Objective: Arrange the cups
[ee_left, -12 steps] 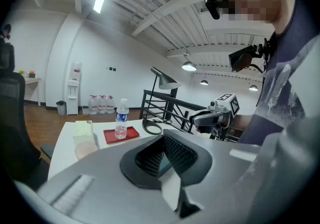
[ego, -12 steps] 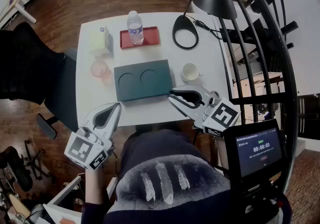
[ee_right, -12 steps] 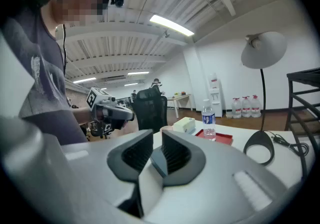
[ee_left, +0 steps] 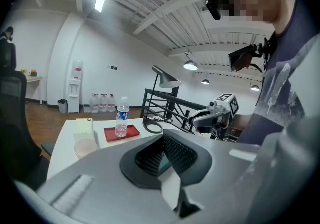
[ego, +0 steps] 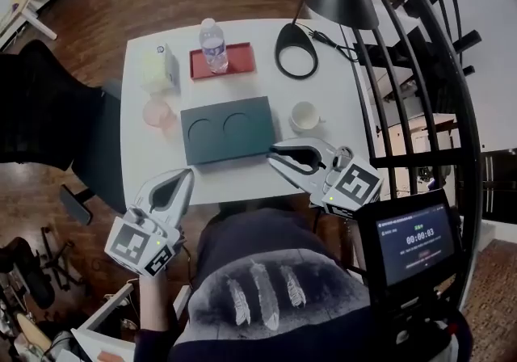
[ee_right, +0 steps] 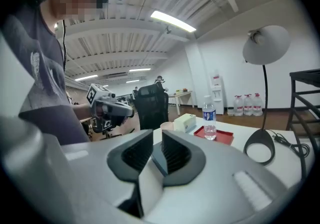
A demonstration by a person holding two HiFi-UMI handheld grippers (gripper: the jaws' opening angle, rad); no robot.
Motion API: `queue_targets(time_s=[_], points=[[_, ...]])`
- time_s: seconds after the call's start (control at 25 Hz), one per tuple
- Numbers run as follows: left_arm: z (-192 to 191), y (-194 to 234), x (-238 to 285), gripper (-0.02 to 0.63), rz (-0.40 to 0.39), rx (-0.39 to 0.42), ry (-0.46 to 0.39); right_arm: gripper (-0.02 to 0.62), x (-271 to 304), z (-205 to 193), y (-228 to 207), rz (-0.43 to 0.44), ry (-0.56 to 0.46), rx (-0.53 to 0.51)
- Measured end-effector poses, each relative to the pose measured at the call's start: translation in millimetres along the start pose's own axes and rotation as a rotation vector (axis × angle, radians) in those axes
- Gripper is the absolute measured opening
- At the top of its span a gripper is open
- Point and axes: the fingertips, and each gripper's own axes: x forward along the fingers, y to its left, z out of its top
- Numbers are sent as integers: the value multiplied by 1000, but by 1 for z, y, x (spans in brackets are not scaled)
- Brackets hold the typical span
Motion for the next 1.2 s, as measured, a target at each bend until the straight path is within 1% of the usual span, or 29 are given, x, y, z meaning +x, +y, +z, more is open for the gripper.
queue_targets(time_s=[0.16,0.32,0.4,0.56,0.6,0.68,0.76,0.88,0.96,1.2], points=[[0,1,-2,0,-1,-4,3,55,-1,-8,-1,-1,33,-17],[-2,1,-4,0,3,-4,9,55,-6,-14,-8,-31,58,-43],[-1,-2,0,0,3,-2,13,55,-15,-12,-20,-58,64,-58],[9,-7,16,0,10,-5,23,56,-43,-8,-57,-108,89,-79],[10,-8,19,0,12,-5,24,71,-49,-8,-63,-116,92,-82],[12,-9,24,0,8,-5,24,72,-56,-8,-73,-126,103,-93],[15,-7,33,0,-3,5,35,72,-57,-10,-81,-127,124,-109],[21,-1,46,0,-5,59,65,72,-52,-17,-91,-118,155,-133],[27,-1,53,0,-9,85,68,72,-49,-21,-99,-114,174,-149],[29,-11,64,0,-24,88,74,72,-37,-36,-127,-87,266,-206]])
